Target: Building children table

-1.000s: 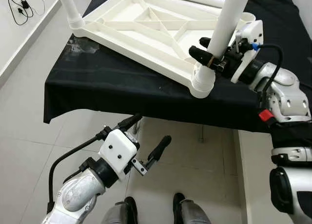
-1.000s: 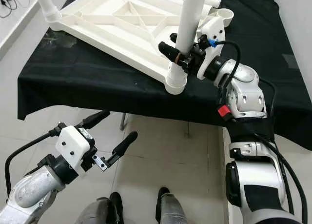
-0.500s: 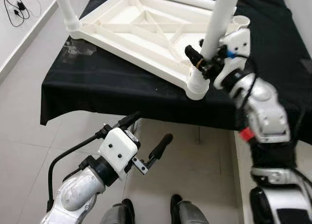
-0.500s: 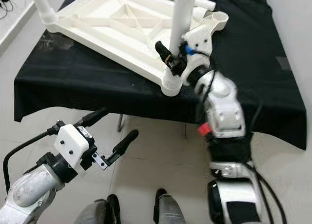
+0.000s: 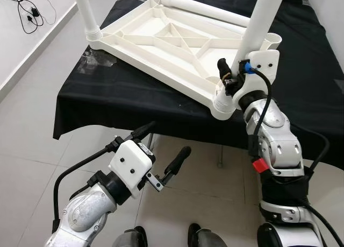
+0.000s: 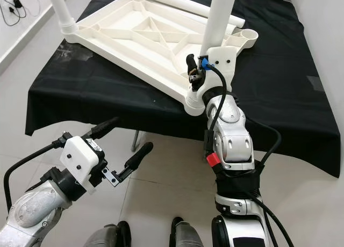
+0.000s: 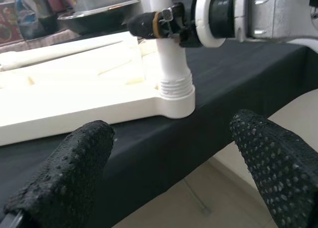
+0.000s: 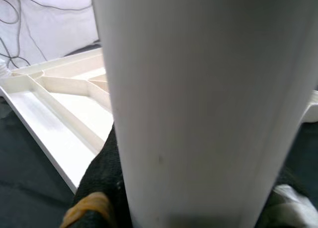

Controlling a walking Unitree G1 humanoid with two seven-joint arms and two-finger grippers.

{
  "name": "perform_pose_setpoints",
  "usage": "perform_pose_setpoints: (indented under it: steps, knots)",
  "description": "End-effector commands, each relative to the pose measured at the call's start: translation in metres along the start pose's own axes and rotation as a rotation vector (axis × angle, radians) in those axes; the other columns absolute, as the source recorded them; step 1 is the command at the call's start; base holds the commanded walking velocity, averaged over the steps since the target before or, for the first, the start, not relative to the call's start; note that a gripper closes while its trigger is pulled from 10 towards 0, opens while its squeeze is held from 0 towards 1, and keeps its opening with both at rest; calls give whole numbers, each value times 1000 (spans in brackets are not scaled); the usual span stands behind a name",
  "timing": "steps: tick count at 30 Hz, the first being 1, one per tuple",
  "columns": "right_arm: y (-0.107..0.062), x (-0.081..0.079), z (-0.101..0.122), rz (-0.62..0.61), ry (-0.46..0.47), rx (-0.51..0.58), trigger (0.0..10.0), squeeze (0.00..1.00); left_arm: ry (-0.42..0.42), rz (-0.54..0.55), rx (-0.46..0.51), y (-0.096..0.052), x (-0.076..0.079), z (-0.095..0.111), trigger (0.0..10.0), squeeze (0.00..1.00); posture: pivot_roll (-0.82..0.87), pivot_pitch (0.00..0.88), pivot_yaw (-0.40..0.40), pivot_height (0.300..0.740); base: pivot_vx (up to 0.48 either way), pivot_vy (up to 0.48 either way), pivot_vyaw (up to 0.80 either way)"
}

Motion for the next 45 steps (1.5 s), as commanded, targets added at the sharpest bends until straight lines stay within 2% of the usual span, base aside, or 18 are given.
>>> perform_pose_setpoints:
  steps: [1, 3, 6, 9, 12, 16, 17, 23, 24, 25, 26, 33, 38, 41, 42, 43, 44, 45]
  knots:
    - [-6, 2, -35, 8, 45, -157, 10000, 1000, -3, -19, -18, 0, 5, -3, 10000, 0, 19, 294, -9, 740, 0, 0, 0]
    - [-5, -6, -31, 77, 71, -131, 10000, 1000, -3, -20, -16, 1, 6, -3, 10000, 0, 19, 294, -9, 740, 0, 0, 0]
    - [-4, -19, -14, 306, 80, -42, 10000, 1000, -1, -21, -13, 2, 6, -4, 10000, 0, 18, 282, -10, 740, 0, 0, 0]
    - [-3, -19, -7, 435, 61, -48, 10000, 1000, 1, -21, -10, 3, 6, -3, 10000, 0, 21, 283, -11, 740, 0, 0, 0]
    - [-3, -19, -4, 479, 57, -52, 10000, 1000, 1, -20, -9, 3, 5, -3, 10000, 0, 21, 283, -11, 740, 0, 0, 0]
    - [2, -4, 5, 659, 27, -97, 10000, 996, 0, -17, -12, 2, 6, -3, 10000, 0, 29, 285, -15, 740, 0, 0, 0]
    - [2, -2, 4, 679, -2, -108, 10000, 0, 0, -17, -12, 2, 6, -3, 10000, 0, 29, 285, -15, 740, 0, 0, 0]
    - [9, 6, 15, 743, 13, -99, 10000, 0, 9, -15, -13, 2, 5, -2, 10000, 0, 40, 290, -19, 740, 0, 0, 0]
    - [11, 10, 20, 746, 16, -89, 4588, 0, 13, -11, -15, 2, 4, -2, 10000, 0, 43, 291, -19, 740, 0, 0, 0]
    - [13, 13, 23, 753, 17, -85, 4588, 0, 15, -8, -16, 1, 3, -2, 10000, 0, 43, 291, -19, 740, 0, 0, 0]
    - [13, 15, 27, 771, 19, -85, 0, 0, 17, -6, -18, 1, 2, -2, 10000, 0, 47, 293, -21, 740, 0, 0, 0]
    - [14, 22, 33, 824, 19, -98, 0, 0, 20, -6, -19, 0, 3, -1, 10000, 0, 44, 300, -21, 740, 0, 0, 0]
    - [14, 20, 24, 792, -34, -122, 0, 0, 24, -5, -18, 1, 2, -1, 10000, 0, 42, 306, -23, 740, 0, 0, 0]
    - [15, 16, 12, 698, -53, -157, 0, 0, 27, -3, -19, 0, 1, -1, 10000, 0, 43, 309, -26, 740, 0, 0, 0]
    - [24, 21, -10, 327, -110, -187, 0, 0, 29, -1, -23, -1, 0, -1, 10000, 0, 47, 309, -34, 740, 0, 0, 0]
    - [24, 21, -10, 327, -110, -187, 0, 0, 29, -1, -23, -1, 0, -1, 10000, 0, 47, 309, -34, 740, 0, 0, 0]
    - [26, 29, -18, 123, -160, -187, 0, 0, 31, -1, -24, -1, 0, -1, 10000, 0, 47, 309, -34, 740, 0, 0, 0]
    - [19, 30, -32, 10, -151, -203, 0, 0, 31, 1, -25, -1, 0, -1, 10000, 0, 52, 305, -36, 740, 0, 0, 0]
Point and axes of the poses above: a point about 5 cm out from each wrist's last joint towards the gripper, its own y axis pointing out of the wrist towards the gripper, its own z axis along the axis of the wrist's last joint, x = y × z, the point moved 1 cm from there along y, pointing out of the wrist towards the gripper, and after that the axes turned 15 degrees about y, right-handed, at the moved point
